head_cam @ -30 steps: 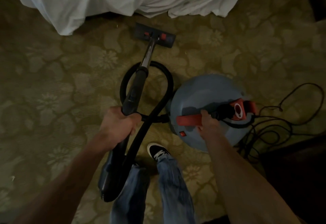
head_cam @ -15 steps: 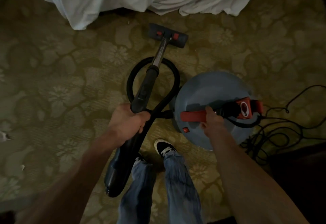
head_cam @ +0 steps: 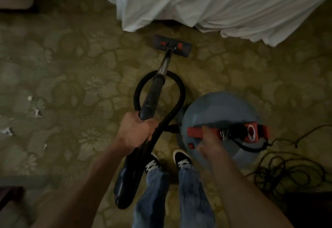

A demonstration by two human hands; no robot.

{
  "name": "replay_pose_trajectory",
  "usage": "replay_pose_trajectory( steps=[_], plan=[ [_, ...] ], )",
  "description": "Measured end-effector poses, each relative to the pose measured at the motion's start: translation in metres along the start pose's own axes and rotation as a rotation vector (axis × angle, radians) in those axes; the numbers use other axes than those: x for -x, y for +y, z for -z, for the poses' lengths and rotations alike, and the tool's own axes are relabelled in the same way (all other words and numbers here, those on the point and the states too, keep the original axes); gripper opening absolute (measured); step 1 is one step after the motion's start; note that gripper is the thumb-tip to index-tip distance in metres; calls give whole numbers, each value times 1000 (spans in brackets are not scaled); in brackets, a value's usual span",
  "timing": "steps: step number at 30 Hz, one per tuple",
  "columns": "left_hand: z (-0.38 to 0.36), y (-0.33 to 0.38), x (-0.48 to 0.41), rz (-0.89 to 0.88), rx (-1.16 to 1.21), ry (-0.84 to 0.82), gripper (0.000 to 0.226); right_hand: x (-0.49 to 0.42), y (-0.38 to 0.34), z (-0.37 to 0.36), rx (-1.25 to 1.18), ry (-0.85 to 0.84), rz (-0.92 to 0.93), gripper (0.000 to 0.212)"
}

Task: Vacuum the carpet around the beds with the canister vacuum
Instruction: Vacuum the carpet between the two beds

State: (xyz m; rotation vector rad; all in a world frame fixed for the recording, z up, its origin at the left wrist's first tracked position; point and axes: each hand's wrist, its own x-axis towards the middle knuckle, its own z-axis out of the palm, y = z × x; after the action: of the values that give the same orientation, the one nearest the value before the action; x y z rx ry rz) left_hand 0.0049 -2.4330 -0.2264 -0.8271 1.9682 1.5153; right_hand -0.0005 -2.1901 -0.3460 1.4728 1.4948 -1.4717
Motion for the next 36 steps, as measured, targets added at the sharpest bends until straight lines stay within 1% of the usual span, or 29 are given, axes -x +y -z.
replay_pose_trajectory(
  steps=[1, 2, 4, 5, 6, 7, 10, 12, 14, 17, 20, 23, 24, 27, 29, 31, 32, 34, 35, 36],
  plan=[
    [8, -4, 4, 12, 38, 16, 34, 12, 6, -17, 124, -20, 31, 39],
    [16, -8, 7, 26, 76, 33, 33, 28, 10, -36, 319, -10, 93, 46],
    [30, -16, 15, 36, 143, 74, 32, 61, 20, -78, 644, 3, 271, 56],
    [38, -20, 19, 40, 181, 103, 31, 80, 22, -101, 761, -63, 342, 57],
    [45, -24, 22, 46, 218, 136, 29, 102, 23, -124, 802, -176, 373, 58],
    [54, -28, 25, 55, 250, 175, 28, 115, 27, -147, 765, -285, 355, 62],
    [82, -37, 30, 115, 408, 287, 20, 158, 28, -196, 575, -515, 158, 53],
    [103, -43, 34, 132, 516, 323, 12, 179, 28, -220, 601, -576, 105, 54],
    [122, -48, 38, 129, 554, 379, 11, 190, 31, -241, 610, -648, 91, 58],
    [152, -58, 44, 135, 606, 497, 16, 215, 39, -276, 615, -723, 21, 65],
    [180, -68, 49, 151, 672, 607, 22, 233, 49, -313, 720, -796, 30, 58],
    [208, -82, 52, 171, 728, 742, 34, 255, 71, -350, 789, -825, 96, 49],
    [217, -87, 54, 186, 763, 780, 39, 257, 81, -361, 831, -849, 133, 51],
    [242, -105, 56, 214, 901, 882, 53, 269, 111, -387, 944, -843, 285, 58],
    [259, -119, 58, 222, 992, 963, 57, 275, 137, -407, 1028, -840, 414, 67],
    [277, -137, 57, 232, 1088, 1021, 59, 276, 161, -430, 1120, -830, 464, 85],
    [285, -146, 58, 253, 1123, 1028, 61, 277, 171, -440, 1144, -822, 484, 86],
    [305, -167, 57, 254, 1215, 1023, 66, 276, 192, -464, 1194, -794, 537, 72],
    [315, -180, 55, 267, 1261, 1012, 66, 281, 202, -475, 1223, -776, 545, 72],
    [326, -193, 56, 290, 1301, 1004, 65, 284, 217, -486, 1253, -761, 541, 78]
  ],
)
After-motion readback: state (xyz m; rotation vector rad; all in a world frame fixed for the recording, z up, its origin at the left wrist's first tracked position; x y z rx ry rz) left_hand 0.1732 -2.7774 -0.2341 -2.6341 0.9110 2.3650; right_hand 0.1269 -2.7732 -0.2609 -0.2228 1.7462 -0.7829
